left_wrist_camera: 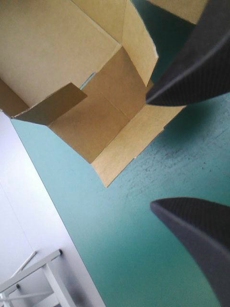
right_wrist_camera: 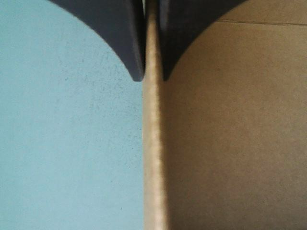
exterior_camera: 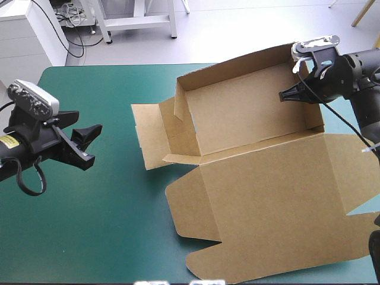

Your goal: Fold the box

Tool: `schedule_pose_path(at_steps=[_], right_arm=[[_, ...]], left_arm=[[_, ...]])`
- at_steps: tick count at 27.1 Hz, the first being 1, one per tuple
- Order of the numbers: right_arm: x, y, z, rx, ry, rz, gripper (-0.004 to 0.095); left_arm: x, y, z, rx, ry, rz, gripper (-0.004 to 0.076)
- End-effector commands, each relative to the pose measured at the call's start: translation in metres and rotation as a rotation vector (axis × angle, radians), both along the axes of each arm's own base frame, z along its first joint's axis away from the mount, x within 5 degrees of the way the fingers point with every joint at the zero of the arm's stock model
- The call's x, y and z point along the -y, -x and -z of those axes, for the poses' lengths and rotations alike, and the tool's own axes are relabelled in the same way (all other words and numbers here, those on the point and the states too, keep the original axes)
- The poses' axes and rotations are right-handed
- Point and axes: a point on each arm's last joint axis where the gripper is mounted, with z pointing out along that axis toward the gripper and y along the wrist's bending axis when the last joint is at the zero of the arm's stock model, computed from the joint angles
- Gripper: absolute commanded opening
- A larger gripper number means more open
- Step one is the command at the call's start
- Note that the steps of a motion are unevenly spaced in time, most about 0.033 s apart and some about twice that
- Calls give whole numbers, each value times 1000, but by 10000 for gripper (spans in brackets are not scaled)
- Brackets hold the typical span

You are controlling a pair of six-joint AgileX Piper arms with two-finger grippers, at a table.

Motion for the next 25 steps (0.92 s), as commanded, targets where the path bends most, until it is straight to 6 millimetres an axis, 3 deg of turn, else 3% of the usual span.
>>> schedule_pose_path(at_steps=[1,7,17,25], right_arm=[[3,11,-24,125,-20,2,-21],[3,11,-24,125,-20,2,-21],[3,11,-24,125,-20,2,-21],[1,11,-24,123,-36,-4,-22]], left_arm=[[-2,16,-19,109,43,-44,403],[-3,13,-13,117,46,-68,403],[-20,-23,47,86,69,-305,403],[-21,-62,83,-48,52,-324,403]])
